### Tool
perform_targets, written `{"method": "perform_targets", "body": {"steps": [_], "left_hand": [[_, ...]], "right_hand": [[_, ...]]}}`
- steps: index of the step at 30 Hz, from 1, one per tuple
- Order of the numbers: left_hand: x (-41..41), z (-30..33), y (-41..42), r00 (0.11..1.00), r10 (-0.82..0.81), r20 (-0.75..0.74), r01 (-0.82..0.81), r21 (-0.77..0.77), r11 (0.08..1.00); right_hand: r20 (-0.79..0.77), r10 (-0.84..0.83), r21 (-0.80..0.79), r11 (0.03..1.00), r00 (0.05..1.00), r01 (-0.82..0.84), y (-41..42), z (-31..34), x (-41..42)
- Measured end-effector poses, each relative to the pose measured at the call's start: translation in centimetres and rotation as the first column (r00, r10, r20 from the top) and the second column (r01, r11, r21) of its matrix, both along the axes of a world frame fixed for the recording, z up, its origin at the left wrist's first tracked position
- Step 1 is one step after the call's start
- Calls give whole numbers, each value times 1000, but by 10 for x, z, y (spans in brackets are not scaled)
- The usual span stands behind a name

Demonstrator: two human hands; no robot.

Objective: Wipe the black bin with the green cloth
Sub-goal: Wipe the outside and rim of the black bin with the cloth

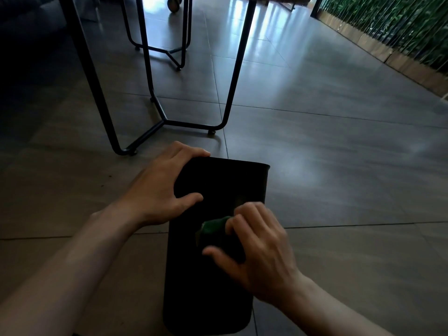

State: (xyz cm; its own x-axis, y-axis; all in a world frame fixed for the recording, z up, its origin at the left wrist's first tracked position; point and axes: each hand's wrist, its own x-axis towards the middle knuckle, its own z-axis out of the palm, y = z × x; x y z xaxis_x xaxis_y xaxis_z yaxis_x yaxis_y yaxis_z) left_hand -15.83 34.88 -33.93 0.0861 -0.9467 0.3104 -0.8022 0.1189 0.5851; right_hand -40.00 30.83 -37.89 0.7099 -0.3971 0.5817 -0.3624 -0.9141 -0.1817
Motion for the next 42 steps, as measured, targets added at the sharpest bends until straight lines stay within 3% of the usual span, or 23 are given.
{"method": "perform_targets", "body": {"steps": [4,8,12,17,25,27,30,32,37,42], "left_hand": [[5,-2,2,1000,23,4,-23,1,1000],[4,-3,2,1000,22,1,-22,-8,1000],[1,-2,0,1000,4,4,-4,-17,1000],[2,-2,1,1000,-4,8,4,-10,1000],[1,-1,0,1000,-9,-1,9,-21,1000],[1,-1,0,1000,-2,-5,2,-17,1000],[1,0,-1,1000,-12,-19,12,-12,1000],[0,0,-1,999,-25,-23,25,-18,1000],[3,-3,-2,1000,2,-1,-2,-14,1000],[5,-6,-3,1000,19,8,-19,-13,1000]], "right_hand": [[-258,5,-104,994,966,-33,13,-9,-19],[-286,-75,-306,952,955,-17,16,-16,-33],[-370,-178,-392,920,912,20,29,-24,-31],[-238,-86,-385,923,968,-12,27,-26,-26],[-339,150,-414,863,929,-290,9,-19,-38],[-283,127,-361,904,951,-228,-11,-4,-34],[-125,-46,-261,965,991,12,-43,22,-20],[-108,-103,-206,975,989,80,-54,31,-14],[-250,12,-261,962,968,-79,-32,10,-27],[-404,160,-368,873,901,-320,10,-31,-56]]}}
